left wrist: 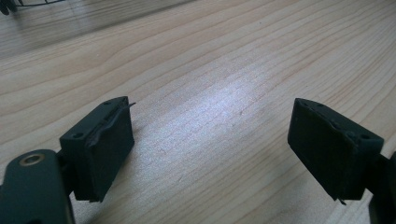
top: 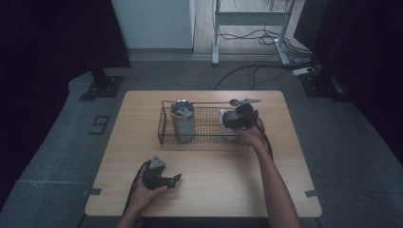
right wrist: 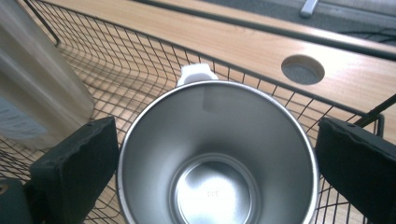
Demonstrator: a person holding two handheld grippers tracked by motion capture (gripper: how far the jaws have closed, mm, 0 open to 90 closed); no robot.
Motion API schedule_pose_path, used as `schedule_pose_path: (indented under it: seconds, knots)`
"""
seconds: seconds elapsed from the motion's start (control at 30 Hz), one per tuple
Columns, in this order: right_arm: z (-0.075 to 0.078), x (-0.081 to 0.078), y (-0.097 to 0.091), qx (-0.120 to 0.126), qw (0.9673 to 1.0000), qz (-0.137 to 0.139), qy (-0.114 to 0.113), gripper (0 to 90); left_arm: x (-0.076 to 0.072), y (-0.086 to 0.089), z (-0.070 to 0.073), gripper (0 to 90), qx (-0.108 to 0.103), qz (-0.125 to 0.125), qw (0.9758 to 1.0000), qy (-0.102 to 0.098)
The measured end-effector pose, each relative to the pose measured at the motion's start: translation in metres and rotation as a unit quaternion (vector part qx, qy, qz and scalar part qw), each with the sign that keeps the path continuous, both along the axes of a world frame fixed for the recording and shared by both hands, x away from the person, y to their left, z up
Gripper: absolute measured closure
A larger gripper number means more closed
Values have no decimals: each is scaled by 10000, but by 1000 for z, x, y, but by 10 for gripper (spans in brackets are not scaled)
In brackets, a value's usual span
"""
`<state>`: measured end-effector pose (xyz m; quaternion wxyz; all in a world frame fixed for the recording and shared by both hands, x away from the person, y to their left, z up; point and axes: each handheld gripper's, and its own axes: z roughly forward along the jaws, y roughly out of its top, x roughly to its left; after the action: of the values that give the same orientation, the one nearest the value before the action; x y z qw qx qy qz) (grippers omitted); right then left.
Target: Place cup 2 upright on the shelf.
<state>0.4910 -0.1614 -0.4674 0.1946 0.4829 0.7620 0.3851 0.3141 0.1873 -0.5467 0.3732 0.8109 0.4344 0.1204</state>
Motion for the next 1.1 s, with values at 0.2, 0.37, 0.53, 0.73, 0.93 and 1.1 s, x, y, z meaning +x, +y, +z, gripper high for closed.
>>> schedule_pose_path:
  seconds: [0.2,0.37,0.53,0.73,0.93,1.1]
  knots:
    - [10,-7,-4,198,9995,-47,-241,8,0,0,0,144,9,0,10000,0]
    - [16,-12,-7,241,9991,-53,-336,11,0,0,0,144,17,3,10000,-3]
    - [17,-23,-12,395,9979,-72,-503,46,0,0,0,144,23,7,10000,-4]
    - [16,-39,-22,488,9967,-70,-650,67,0,0,0,144,16,5,10000,7]
    - [18,-58,-29,594,9952,57,-782,95,0,0,0,144,21,5,10000,6]
    - [18,-78,-35,665,9937,183,-887,115,0,-1,0,144,21,15,10000,-1]
